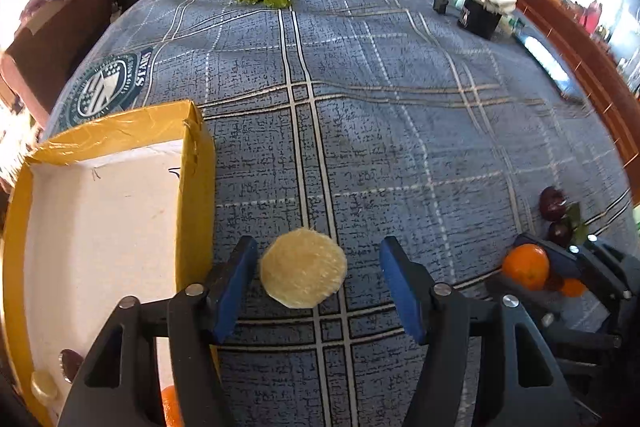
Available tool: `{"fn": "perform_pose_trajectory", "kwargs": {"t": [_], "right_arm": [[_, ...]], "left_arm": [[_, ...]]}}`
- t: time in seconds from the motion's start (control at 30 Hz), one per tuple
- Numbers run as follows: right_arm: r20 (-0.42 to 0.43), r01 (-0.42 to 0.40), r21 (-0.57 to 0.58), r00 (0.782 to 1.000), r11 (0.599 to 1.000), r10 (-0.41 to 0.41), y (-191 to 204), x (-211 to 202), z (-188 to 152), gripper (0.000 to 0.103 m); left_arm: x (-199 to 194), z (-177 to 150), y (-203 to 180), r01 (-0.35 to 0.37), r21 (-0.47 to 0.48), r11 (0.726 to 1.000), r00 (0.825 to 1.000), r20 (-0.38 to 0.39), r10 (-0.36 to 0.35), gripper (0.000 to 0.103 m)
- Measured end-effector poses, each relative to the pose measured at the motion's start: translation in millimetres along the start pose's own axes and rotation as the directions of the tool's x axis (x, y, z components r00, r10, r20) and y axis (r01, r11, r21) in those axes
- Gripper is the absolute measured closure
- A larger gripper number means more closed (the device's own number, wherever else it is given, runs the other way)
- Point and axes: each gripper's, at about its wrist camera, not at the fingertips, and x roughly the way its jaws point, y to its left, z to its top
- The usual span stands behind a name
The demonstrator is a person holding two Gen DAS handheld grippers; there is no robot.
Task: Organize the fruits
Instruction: 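Grasp the pale round slice with the left gripper while the right grasps the tangerine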
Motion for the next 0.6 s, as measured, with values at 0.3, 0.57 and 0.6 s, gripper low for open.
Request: {"fn": "perform_pose_trajectory", "kwargs": {"t": [0.3, 0.57, 0.6], "right_arm": [[0.050, -0.074, 0.030, 0.996, 0.997, 0.072, -2, -12, -2, 0.065], [0.092, -0.104, 0.008, 0.990, 0.995, 0.103, 22, -36, -1, 0.065], [0.096, -0.116, 0.000, 0.989, 0.993, 0.115, 29, -40, 0, 0.065]], "left_arm": [[-28, -12, -3, 0.042, -0.041, 0.998, 0.997, 0.067, -0.040, 0.067], [-104, -47, 49, 0.096, -0.167, 0.981, 0.982, 0.175, -0.066, 0.067], [-113, -55, 60, 0.087, -0.188, 0.978, 0.981, 0.188, -0.051, 0.067]]}}
